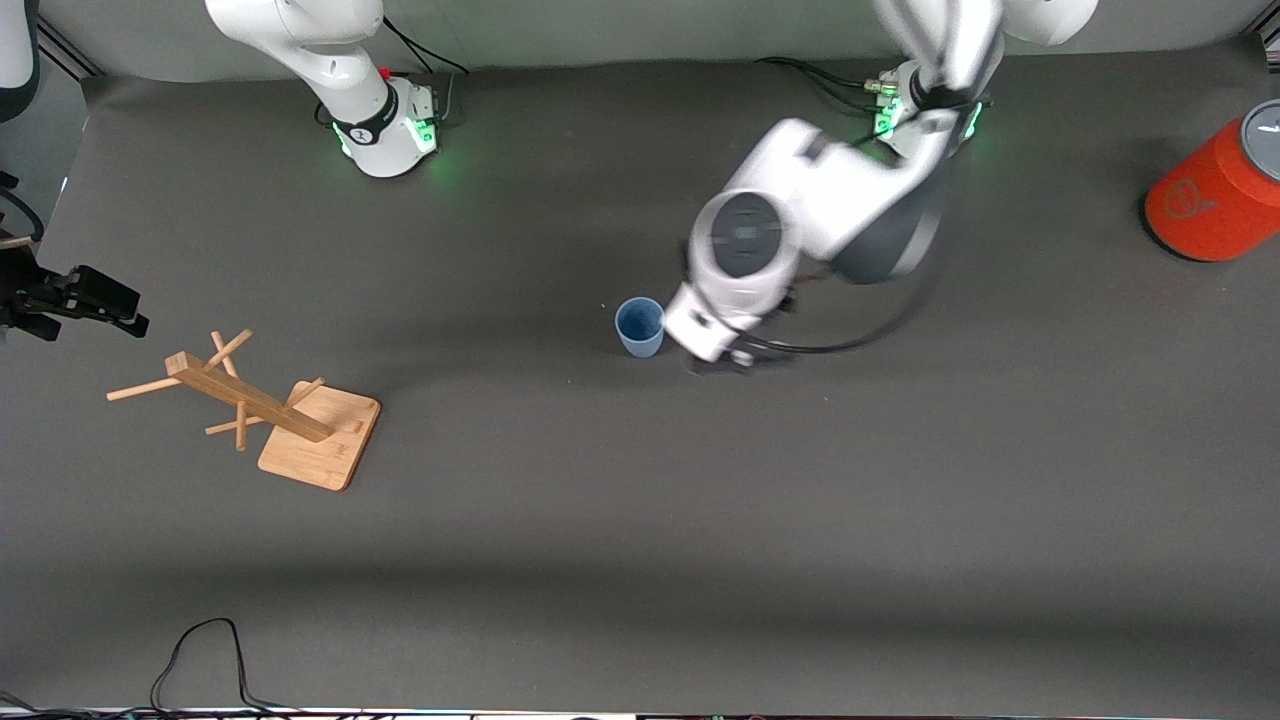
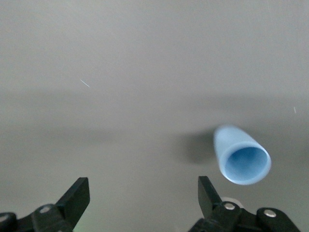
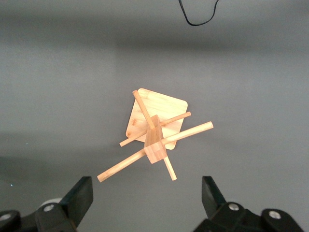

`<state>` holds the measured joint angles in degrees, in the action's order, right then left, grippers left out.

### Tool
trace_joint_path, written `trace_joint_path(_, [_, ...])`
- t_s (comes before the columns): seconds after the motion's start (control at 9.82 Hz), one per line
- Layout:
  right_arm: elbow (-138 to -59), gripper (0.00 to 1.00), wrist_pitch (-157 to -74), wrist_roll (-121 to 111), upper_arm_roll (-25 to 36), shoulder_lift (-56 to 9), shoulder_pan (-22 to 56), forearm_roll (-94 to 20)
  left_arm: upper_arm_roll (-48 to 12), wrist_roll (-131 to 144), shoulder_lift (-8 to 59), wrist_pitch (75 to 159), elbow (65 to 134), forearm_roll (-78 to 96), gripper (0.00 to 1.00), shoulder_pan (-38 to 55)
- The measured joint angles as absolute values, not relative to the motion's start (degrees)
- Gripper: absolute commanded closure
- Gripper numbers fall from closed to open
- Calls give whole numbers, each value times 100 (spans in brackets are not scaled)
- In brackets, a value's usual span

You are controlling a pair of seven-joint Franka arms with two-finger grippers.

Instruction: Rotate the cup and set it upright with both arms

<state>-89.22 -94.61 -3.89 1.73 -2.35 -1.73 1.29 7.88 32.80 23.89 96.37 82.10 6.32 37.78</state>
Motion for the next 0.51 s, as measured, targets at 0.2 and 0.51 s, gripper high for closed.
trace_joint_path(0.2, [-8920,0,-9456,-389,173,-235,-171,129,800,2631,2065,9556,8221,289,0,2941])
trace_joint_path(0.51, [-8848,0,-9094,-389,171,-182,-162,129,799,1564,1669,9399,8220,28,0,2038])
